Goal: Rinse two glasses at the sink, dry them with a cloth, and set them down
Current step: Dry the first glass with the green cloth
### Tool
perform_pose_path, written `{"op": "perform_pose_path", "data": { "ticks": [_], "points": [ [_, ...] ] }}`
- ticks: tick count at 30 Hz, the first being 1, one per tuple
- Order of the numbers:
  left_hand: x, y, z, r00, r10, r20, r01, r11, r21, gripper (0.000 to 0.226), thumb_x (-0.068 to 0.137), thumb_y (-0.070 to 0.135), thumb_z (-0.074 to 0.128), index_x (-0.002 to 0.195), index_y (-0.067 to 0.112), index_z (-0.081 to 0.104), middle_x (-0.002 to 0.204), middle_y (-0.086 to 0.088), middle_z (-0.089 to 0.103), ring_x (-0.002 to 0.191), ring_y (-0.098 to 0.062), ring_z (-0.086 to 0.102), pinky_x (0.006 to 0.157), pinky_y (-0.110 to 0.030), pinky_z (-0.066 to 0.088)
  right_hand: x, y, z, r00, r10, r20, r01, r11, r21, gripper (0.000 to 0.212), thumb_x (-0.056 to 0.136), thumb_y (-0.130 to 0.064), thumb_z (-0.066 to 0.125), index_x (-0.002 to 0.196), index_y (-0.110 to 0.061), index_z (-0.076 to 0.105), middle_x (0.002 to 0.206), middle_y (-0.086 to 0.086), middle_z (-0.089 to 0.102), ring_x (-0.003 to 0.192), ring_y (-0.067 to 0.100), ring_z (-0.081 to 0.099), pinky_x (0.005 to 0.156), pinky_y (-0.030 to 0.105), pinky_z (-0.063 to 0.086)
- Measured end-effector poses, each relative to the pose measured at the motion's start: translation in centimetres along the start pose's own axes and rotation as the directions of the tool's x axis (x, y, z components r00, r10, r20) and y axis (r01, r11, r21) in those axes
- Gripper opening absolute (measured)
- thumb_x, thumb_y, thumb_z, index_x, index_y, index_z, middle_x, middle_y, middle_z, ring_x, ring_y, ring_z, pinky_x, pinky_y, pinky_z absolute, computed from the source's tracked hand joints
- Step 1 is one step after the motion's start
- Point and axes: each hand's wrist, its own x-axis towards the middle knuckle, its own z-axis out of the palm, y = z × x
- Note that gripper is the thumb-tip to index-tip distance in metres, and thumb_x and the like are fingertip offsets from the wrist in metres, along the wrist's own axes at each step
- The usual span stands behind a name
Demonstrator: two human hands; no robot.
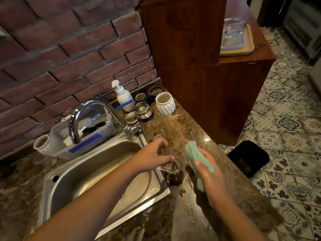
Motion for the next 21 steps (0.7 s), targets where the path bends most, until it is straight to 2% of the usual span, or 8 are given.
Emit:
{"op": "perform_pose_path", "data": {
  "ticks": [2, 5, 8, 10, 13, 16, 18, 21],
  "points": [
    [-2.9, 0.9, -1.4, 1.000, -0.017, -0.002, 0.017, 0.984, -0.175, 0.023, 0.098, 0.043, 0.061, 0.115, 0.031, 0.052, 0.102, 0.005, 0.067, 0.077, 0.002, 0.063, 0.064, -0.019, 0.051, -1.2, -1.9, 2.1, 0.965, -0.227, 0.131, 0.252, 0.941, -0.225, 0.051, 0.091, -0.054, 0.055, 0.141, -0.049, 0.042, 0.142, -0.024, 0.045, 0.119, -0.003, 0.052, 0.088, 0.023, 0.050],
    [-6.7, 1.6, -2.9, 0.993, -0.038, -0.108, 0.005, 0.957, -0.290, 0.024, 0.096, 0.053, 0.047, 0.112, 0.037, 0.057, 0.113, 0.009, 0.066, 0.105, -0.009, 0.062, 0.093, -0.035, 0.051, -3.0, -3.9, 5.9, 0.841, -0.431, 0.325, 0.540, 0.704, -0.462, 0.083, 0.084, -0.069, 0.049, 0.154, -0.034, 0.022, 0.155, -0.019, 0.025, 0.138, 0.001, 0.033, 0.108, 0.024, 0.035],
    [-10.1, 1.4, -4.2, 0.965, -0.038, -0.258, -0.027, 0.969, -0.244, 0.028, 0.093, 0.060, 0.043, 0.108, 0.041, 0.058, 0.109, 0.012, 0.066, 0.103, -0.010, 0.063, 0.094, -0.042, 0.052, -3.6, -5.9, 8.4, 0.715, -0.555, 0.426, 0.696, 0.503, -0.513, 0.088, 0.084, -0.057, 0.062, 0.155, -0.023, 0.022, 0.152, -0.010, 0.031, 0.137, 0.002, 0.031, 0.109, 0.015, 0.025],
    [-12.2, 1.1, -4.8, 0.941, -0.003, -0.338, -0.060, 0.983, -0.175, 0.030, 0.090, 0.058, 0.044, 0.109, 0.039, 0.057, 0.106, 0.009, 0.068, 0.098, -0.013, 0.066, 0.089, -0.046, 0.056, -3.8, -7.3, 9.8, 0.710, -0.519, 0.476, 0.703, 0.557, -0.441, 0.090, 0.077, -0.045, 0.072, 0.152, -0.030, 0.026, 0.142, -0.019, 0.037, 0.129, -0.004, 0.037, 0.101, 0.008, 0.031],
    [-15.1, 0.3, -5.8, 0.907, 0.057, -0.418, -0.092, 0.994, -0.064, 0.029, 0.081, 0.062, 0.044, 0.103, 0.045, 0.052, 0.095, 0.011, 0.067, 0.083, -0.003, 0.065, 0.072, -0.032, 0.057, -4.2, -8.5, 11.7, 0.751, -0.400, 0.525, 0.602, 0.741, -0.297, 0.084, 0.065, -0.040, 0.078, 0.140, -0.043, 0.039, 0.125, -0.027, 0.057, 0.114, -0.008, 0.056, 0.089, 0.019, 0.050],
    [-17.8, -0.6, -6.7, 0.904, 0.085, -0.419, -0.128, 0.989, -0.074, 0.028, 0.078, 0.062, 0.044, 0.100, 0.045, 0.049, 0.094, 0.010, 0.066, 0.082, -0.002, 0.065, 0.067, -0.024, 0.054, -4.3, -9.1, 13.1, 0.736, -0.240, 0.633, 0.323, 0.946, -0.016, 0.076, 0.063, -0.029, 0.083, 0.132, -0.034, 0.054, 0.113, -0.008, 0.073, 0.102, 0.008, 0.071, 0.080, 0.031, 0.059],
    [-19.6, -1.1, -7.3, 0.899, 0.130, -0.418, -0.165, 0.985, -0.049, 0.033, 0.076, 0.062, 0.043, 0.103, 0.044, 0.049, 0.095, 0.007, 0.065, 0.084, -0.007, 0.064, 0.067, -0.027, 0.054, -4.8, -9.3, 14.1, 0.672, -0.179, 0.719, 0.150, 0.983, 0.105, 0.060, 0.067, -0.020, 0.084, 0.123, -0.028, 0.064, 0.105, -0.001, 0.075, 0.095, 0.019, 0.070, 0.080, 0.031, 0.056],
    [-21.8, -1.9, -8.2, 0.855, 0.285, -0.433, -0.281, 0.957, 0.074, 0.046, 0.077, 0.059, 0.043, 0.111, 0.031, 0.057, 0.100, 0.004, 0.062, 0.090, -0.016, 0.060, 0.076, -0.040, 0.054, -5.6, -8.6, 15.8, 0.598, -0.049, 0.800, -0.160, 0.971, 0.180, 0.063, 0.062, -0.027, 0.094, 0.118, -0.013, 0.069, 0.106, 0.018, 0.070, 0.099, 0.041, 0.053, 0.085, 0.050, 0.040]
  ]
}}
